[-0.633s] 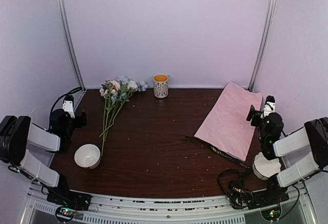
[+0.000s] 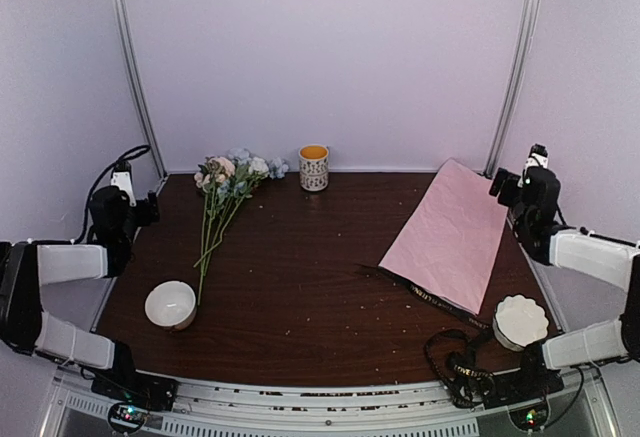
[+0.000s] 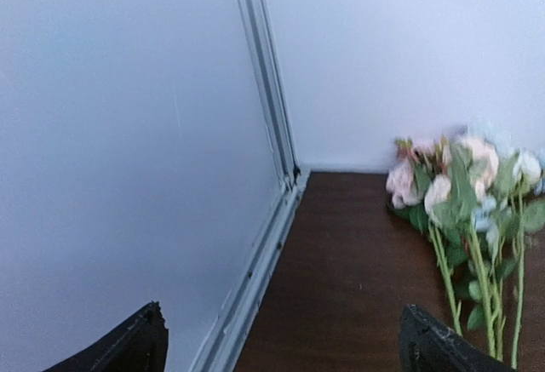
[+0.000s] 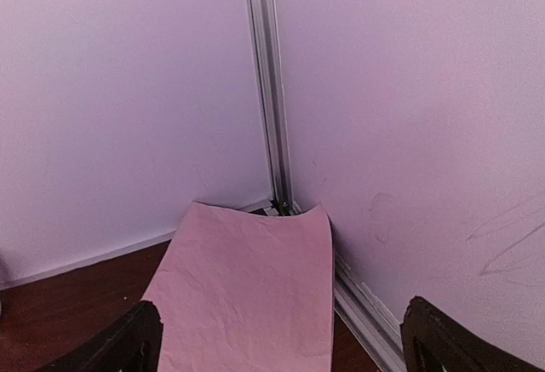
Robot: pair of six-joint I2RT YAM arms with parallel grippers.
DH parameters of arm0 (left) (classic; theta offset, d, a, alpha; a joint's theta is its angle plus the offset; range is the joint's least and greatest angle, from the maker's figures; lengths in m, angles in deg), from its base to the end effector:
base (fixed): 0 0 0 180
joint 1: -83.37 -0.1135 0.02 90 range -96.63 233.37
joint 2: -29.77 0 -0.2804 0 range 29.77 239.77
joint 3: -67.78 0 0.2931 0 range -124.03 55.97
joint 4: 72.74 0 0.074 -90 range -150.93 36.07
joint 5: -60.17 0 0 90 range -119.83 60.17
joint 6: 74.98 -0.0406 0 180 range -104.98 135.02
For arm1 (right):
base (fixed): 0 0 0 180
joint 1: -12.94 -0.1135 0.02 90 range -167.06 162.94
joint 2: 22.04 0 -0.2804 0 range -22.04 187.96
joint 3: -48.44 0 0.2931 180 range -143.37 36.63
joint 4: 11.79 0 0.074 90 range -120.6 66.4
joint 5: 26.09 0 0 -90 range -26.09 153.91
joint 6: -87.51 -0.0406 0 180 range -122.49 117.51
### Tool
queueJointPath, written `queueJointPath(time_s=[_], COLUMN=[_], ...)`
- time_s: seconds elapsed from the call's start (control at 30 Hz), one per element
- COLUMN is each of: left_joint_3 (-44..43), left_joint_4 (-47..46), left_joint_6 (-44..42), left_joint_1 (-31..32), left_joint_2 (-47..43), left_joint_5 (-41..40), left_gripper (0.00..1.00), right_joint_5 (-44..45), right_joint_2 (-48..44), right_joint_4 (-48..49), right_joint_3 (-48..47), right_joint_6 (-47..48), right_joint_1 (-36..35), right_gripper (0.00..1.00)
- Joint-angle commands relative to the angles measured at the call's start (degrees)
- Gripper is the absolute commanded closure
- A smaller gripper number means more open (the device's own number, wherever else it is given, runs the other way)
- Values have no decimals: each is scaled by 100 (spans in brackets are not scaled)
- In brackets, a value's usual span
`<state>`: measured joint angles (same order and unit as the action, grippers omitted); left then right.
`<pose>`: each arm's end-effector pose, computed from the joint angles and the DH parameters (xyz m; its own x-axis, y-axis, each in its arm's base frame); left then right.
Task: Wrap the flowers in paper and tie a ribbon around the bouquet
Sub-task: Move the folded wrapping paper to the corner of the board.
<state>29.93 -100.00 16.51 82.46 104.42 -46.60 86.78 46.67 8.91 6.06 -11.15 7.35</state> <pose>0.2916 0.0163 0.1896 -0.1579 -0.0274 -0.9871 -0.3039 0.9524 0.0222 0.2919 0.0127 0.2338 -0.0521 0.1343 -0.9896 0.3065 0.9452 0.1122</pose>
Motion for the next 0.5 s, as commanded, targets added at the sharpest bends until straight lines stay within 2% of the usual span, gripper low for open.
queueJointPath(time_s=[0.0, 0.07, 0.13, 0.2, 0.27, 0.33, 0.47], left_joint_3=[-646, -714, -877, -1289, -1813, -2196, -3146], left_joint_4=[937, 827, 721, 1168, 1777, 2288, 2879], left_joint_6=[595, 415, -16, -90, -45, 230, 816], left_joint_1=[301, 973, 1723, 2311, 2875, 3269, 3793], left_joint_2=[-860, -1150, -1198, -1067, -808, -467, 686], left_joint_5=[-397, -712, -804, -680, -367, -124, 1408], left_gripper=[11, 13, 14, 15, 18, 21, 25], right_joint_5=[103, -75, -391, -848, -1183, -1111, -1078], right_joint_2=[175, 408, 557, 641, 689, 784, 1284], right_joint_4=[-4005, -4902, -5344, -5553, -5620, -5779, -6418], right_joint_3=[-1623, -2102, -2192, -2132, -1986, -1882, -2168], right_joint_6=[-1166, -1592, -1924, -2075, -2085, -2120, -2348], right_joint_1=[40, 40, 40, 44, 32, 43, 167], right_gripper=[0, 0, 0, 0, 0, 0, 0])
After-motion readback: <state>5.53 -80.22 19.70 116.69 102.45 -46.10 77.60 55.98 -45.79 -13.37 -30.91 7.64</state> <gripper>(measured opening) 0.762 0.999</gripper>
